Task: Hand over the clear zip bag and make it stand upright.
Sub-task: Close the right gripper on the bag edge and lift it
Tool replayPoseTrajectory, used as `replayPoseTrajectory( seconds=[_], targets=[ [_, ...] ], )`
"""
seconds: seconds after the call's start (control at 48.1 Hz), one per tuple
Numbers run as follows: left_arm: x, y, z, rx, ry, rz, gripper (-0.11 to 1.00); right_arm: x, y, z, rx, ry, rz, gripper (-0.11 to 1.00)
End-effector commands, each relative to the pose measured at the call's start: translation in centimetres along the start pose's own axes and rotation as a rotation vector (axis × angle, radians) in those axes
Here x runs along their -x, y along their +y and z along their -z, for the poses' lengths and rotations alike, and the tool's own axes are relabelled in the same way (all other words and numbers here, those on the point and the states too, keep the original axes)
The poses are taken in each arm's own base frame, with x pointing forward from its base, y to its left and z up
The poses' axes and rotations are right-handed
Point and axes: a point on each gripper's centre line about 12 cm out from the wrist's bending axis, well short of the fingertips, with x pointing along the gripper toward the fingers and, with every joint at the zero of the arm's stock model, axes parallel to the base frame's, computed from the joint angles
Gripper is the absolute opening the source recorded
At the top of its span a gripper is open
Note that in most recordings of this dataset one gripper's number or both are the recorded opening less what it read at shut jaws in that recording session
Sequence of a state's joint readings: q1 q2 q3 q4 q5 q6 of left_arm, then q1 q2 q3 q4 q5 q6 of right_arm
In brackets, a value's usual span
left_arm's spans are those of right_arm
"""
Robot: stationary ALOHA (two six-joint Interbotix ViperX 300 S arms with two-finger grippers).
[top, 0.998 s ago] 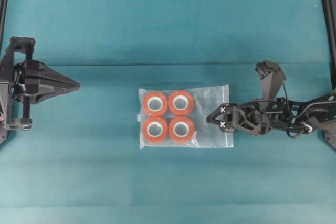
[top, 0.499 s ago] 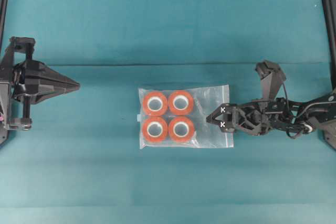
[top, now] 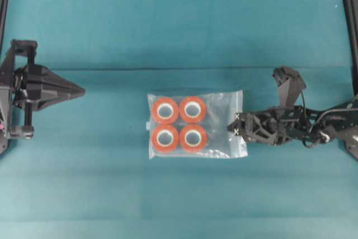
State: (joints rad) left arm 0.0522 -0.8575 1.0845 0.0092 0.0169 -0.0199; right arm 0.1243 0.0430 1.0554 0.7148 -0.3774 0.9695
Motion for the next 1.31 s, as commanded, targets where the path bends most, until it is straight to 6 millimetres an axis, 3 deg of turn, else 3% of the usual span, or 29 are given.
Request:
replayPoseTrajectory(
  seconds=[0.0, 0.062, 0.582, 0.811, 0.998, 1.29],
  targets=[
    [0.0, 0.0, -0.9, -0.001, -0.026, -0.001, -0.01, -0.1, 0.4, -0.2, -0.011, -0.008, -0.013, 0.04],
    [0.0, 0.0, -0.9, -0.001, -0.026, -0.001, -0.01, -0.1, 0.4, -0.2, -0.010, -0.009, -0.012, 0.01],
    [0.0, 0.1, -0.8, -0.002, -0.025, -0.003, -0.01, 0.1, 0.8, -0.3, 0.002, -0.011, -0.030, 0.01],
    [0.0, 0.1, -0.9, -0.008, -0.029, -0.004, -0.01, 1.8, 5.0, -1.2, 0.108, -0.017, -0.167, 0.01],
    [0.0, 0.1, -1.0, -0.016, -0.035, -0.004, -0.01, 4.1, 8.5, -2.6, 0.250, 0.063, -0.163, 0.01],
    [0.3, 0.3, -1.2, -0.011, -0.043, -0.013, -0.01, 6.4, 11.2, -4.1, 0.369, 0.166, -0.141, 0.01]
  ],
)
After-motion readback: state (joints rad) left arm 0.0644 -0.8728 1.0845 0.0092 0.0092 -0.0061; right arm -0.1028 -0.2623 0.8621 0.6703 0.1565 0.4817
